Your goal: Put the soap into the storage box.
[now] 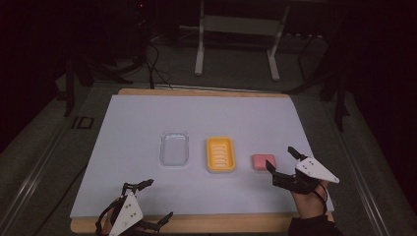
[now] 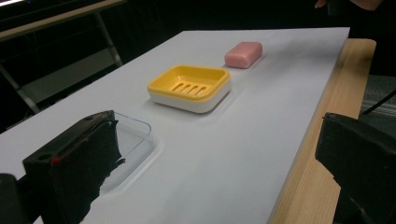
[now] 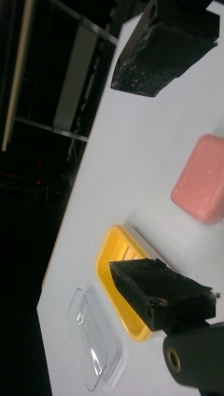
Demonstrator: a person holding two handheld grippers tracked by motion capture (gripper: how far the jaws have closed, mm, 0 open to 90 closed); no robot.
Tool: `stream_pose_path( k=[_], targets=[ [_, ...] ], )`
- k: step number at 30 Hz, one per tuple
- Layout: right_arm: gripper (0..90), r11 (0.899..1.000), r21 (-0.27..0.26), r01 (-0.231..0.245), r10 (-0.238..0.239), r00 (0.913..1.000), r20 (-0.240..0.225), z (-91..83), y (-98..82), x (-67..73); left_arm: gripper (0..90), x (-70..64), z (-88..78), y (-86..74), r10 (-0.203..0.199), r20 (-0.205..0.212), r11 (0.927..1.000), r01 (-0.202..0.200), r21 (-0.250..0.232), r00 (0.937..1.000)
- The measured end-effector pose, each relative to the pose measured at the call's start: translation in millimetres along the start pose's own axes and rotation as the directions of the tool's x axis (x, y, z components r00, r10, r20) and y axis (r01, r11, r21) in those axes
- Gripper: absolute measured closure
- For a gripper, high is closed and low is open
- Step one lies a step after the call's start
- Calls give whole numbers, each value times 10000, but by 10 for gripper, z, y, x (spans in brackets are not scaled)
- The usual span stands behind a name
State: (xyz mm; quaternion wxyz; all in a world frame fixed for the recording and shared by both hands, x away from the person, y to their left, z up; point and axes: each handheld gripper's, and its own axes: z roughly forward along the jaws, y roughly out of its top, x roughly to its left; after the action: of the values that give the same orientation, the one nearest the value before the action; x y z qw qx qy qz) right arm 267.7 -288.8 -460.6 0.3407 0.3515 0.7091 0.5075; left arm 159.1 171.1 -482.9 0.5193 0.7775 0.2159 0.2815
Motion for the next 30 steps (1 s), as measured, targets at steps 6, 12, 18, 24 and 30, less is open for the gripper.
stream_pose_path(
  k=[6,12,18,24,30],
  targets=[
    [115,9989,-284,382,-380,9992,79,-25,52,25,5,-1,-1,-1,15,19,10000,-15,5,10000],
    [115,9995,-300,-107,108,9999,21,-4,61,16,5,-1,-9,-2,3,-14,10000,-3,-1,10000],
    [115,9996,131,-268,264,9991,319,41,103,-19,5,-17,-2,0,45,10,10000,-45,5,10000],
    [115,9830,1423,-1159,1113,9930,401,110,136,-159,5,-29,-4,2,103,25,9999,-103,17,9999],
    [132,9384,2889,-1896,1785,9818,643,143,95,-260,5,-31,-8,3,108,-7,9999,-108,5,9999]
  ],
)
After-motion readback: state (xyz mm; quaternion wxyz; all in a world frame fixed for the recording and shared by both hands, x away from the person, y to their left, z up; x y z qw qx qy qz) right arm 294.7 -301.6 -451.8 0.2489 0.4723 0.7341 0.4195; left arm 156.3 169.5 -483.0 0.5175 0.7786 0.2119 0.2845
